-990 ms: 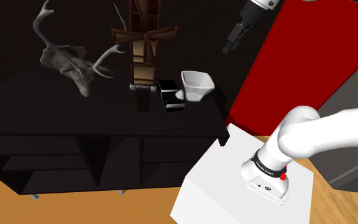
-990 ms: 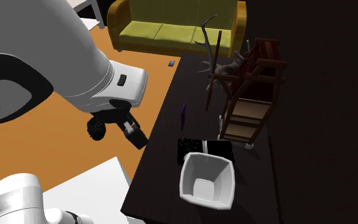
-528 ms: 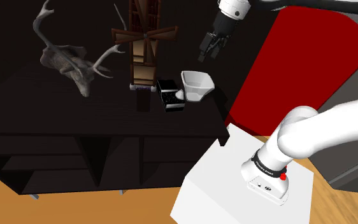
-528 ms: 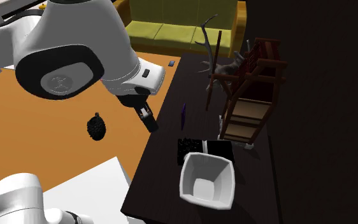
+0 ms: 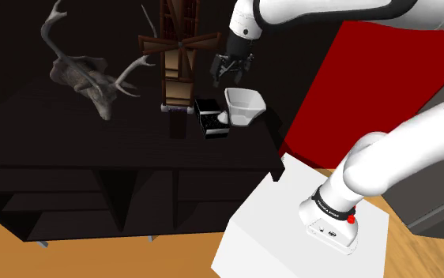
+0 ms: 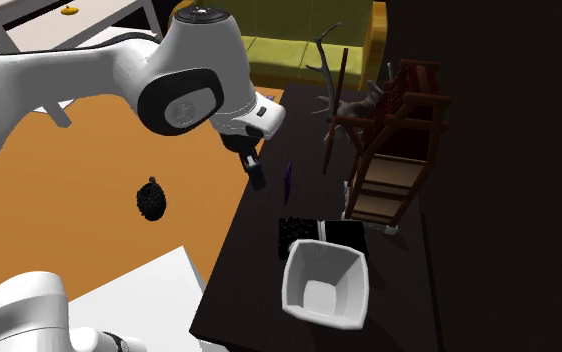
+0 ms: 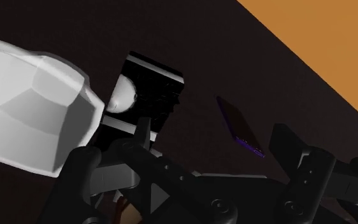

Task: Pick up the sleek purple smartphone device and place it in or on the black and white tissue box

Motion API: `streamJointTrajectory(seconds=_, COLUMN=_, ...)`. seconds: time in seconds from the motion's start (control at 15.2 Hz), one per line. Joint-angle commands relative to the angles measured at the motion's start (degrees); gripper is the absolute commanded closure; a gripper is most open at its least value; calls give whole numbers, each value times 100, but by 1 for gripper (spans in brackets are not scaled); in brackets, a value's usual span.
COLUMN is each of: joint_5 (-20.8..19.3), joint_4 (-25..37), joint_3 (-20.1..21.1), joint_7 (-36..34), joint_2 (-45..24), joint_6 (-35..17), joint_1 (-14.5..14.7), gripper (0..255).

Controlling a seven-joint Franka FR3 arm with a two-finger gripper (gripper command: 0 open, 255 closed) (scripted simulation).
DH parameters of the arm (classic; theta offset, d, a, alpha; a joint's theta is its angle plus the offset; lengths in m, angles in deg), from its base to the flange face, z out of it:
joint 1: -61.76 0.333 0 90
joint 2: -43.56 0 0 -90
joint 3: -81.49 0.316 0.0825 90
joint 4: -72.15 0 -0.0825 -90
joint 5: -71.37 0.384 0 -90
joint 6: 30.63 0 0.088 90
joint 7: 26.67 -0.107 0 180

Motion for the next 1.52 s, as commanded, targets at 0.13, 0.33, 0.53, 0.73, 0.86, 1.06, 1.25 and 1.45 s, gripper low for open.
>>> streamJointTrajectory(seconds=0.13, joint_5=-191, joint_4=529, joint_3=346, joint_7=-847, joint_2=-932, joint_6=-214, joint_1=-50, gripper=0)
streamJointTrajectory(seconds=0.33, joint_5=-414, joint_4=1001, joint_3=515, joint_7=-1450, joint_2=-1657, joint_6=-302, joint_1=-48, gripper=0)
streamJointTrajectory(seconds=0.53, joint_5=-669, joint_4=1549, joint_3=608, joint_7=-2035, joint_2=-2406, joint_6=-323, joint_1=13, gripper=0)
streamJointTrajectory(seconds=0.73, joint_5=-919, joint_4=2178, joint_3=623, joint_7=-2574, joint_2=-3171, joint_6=-275, joint_1=131, gripper=0)
streamJointTrajectory(seconds=0.86, joint_5=-1064, joint_4=2645, joint_3=593, joint_7=-2897, joint_2=-3686, joint_6=-205, joint_1=238, gripper=0)
streamJointTrajectory(seconds=1.06, joint_5=-1107, joint_4=2652, joint_3=566, joint_7=-2970, joint_2=-3837, joint_6=-324, joint_1=273, gripper=0)
streamJointTrajectory(seconds=1.25, joint_5=-1141, joint_4=2521, joint_3=553, joint_7=-2992, joint_2=-3914, joint_6=-527, joint_1=279, gripper=0)
streamJointTrajectory(seconds=1.45, joint_5=-1173, joint_4=2418, joint_3=541, joint_7=-3013, joint_2=-3986, joint_6=-698, joint_1=284, gripper=0)
